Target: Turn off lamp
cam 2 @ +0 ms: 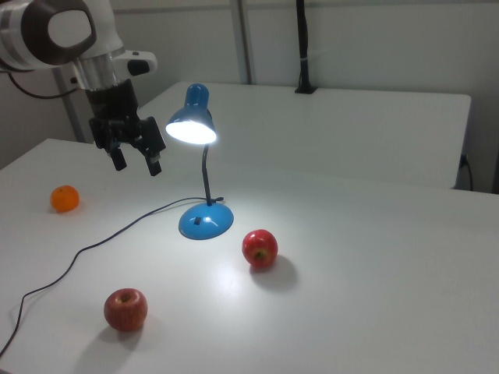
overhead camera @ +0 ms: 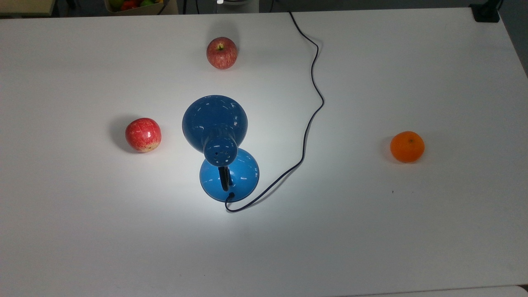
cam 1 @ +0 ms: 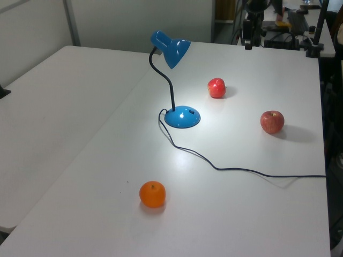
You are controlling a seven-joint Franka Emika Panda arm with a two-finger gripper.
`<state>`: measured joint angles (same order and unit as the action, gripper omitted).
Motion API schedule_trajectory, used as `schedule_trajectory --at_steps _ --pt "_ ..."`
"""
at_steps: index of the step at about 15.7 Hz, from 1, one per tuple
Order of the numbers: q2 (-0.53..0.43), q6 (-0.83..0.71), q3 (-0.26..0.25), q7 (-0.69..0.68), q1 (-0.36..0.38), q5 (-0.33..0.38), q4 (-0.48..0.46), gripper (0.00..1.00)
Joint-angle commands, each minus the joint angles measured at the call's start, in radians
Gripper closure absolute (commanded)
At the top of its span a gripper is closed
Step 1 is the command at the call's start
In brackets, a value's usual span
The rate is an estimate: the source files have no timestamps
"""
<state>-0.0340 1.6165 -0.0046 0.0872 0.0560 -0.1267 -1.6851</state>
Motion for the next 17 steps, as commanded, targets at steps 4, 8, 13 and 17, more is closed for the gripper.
schedule_trajectory --at_steps 4,8,13,17 --pt "0.000 -0.023 -0.003 -0.167 -0.011 0.010 0.002 0.26" --pt "0.000 -0.021 -0.003 -0.172 -0.013 0.012 0.002 0.78" --pt "0.003 -0.018 -0.003 -0.181 -0.013 0.015 0.002 1.00" --pt "0.009 -0.004 -0.005 -0.184 -0.021 0.045 0.001 1.00"
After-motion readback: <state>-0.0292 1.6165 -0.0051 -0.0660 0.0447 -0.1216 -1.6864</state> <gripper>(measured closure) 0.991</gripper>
